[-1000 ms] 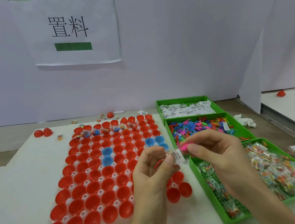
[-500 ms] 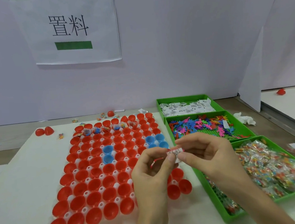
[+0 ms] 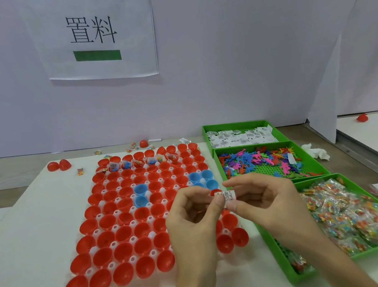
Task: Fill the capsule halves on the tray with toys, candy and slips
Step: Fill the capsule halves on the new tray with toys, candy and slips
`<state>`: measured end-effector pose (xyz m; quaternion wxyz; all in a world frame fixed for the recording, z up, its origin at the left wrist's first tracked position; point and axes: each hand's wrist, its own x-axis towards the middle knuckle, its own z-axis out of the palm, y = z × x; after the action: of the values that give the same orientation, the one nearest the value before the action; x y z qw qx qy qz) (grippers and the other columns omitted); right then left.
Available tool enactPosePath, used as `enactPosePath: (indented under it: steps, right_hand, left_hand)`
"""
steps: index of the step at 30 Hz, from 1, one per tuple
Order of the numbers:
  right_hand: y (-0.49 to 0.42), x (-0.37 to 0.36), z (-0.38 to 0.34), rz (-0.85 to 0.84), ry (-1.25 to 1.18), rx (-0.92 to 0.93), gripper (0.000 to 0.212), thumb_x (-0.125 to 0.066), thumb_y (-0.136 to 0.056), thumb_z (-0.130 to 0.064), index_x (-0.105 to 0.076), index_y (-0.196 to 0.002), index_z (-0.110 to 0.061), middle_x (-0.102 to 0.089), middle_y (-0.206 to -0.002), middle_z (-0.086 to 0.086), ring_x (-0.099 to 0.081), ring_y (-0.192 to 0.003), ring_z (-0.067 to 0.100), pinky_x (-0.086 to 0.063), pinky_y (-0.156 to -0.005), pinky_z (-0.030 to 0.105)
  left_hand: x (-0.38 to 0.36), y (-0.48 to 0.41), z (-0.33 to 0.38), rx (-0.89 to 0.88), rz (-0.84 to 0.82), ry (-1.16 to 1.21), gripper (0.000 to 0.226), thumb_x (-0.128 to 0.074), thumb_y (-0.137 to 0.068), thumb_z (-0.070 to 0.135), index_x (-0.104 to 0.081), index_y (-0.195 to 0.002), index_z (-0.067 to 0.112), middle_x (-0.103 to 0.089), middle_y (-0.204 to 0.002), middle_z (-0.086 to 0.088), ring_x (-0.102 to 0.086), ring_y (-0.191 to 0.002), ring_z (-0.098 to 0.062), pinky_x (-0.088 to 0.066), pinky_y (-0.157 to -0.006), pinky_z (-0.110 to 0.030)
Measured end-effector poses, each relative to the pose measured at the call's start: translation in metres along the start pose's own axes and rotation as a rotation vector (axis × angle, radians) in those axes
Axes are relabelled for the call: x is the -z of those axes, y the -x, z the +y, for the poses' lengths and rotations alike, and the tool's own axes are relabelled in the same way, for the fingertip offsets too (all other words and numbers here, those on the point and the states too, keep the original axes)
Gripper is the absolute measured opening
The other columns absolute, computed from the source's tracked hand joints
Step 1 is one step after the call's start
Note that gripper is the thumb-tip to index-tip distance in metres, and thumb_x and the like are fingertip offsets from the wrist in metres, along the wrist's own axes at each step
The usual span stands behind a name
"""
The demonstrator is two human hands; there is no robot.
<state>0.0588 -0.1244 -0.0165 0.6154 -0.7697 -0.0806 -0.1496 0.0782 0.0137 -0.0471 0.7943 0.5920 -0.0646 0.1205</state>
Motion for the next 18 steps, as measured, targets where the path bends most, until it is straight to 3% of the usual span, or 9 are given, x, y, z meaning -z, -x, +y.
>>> enactPosePath:
  steps: [6,12,18]
  right_hand:
    - [0.0004,-0.0021,0.0027,0.034,-0.027,0.018,0.035,-0.082,-0.075,-0.003,-0.078,-0.094,-0.032,-0.076,-0.083,-0.001,-0.073,-0.078,0.013,-0.057,-0.072,0.019]
    - [-0.0005,-0.0006,0.0035,0.07,-0.119,0.038,0.026,-0.082,-0.069,-0.013,-0.079,-0.09,-0.026,-0.076,-0.082,0.002,-0.073,-0.078,0.016,-0.057,-0.071,0.02]
    - [-0.0036,0.0021,0.0084,0.019,-0.224,-0.013,0.03,-0.082,-0.067,-0.009,-0.078,-0.094,-0.02,-0.076,-0.09,0.012,-0.074,-0.085,0.022,-0.058,-0.073,0.023]
  left_hand:
    - [-0.0013,0.0003,0.0025,-0.016,-0.03,0.002,0.019,-0.078,-0.077,0.006,-0.068,-0.077,0.023,-0.068,-0.074,-0.002,-0.064,-0.068,-0.01,-0.053,-0.063,-0.019]
    - [-0.0026,0.0016,0.0045,0.049,-0.109,0.039,0.008,-0.076,-0.076,0.023,-0.074,-0.083,0.023,-0.074,-0.084,-0.001,-0.069,-0.077,-0.012,-0.054,-0.067,-0.019]
    - [-0.0036,0.0011,0.006,0.013,-0.115,0.085,0.007,-0.075,-0.076,0.011,-0.077,-0.081,0.015,-0.076,-0.08,-0.004,-0.073,-0.075,-0.016,-0.055,-0.067,-0.019]
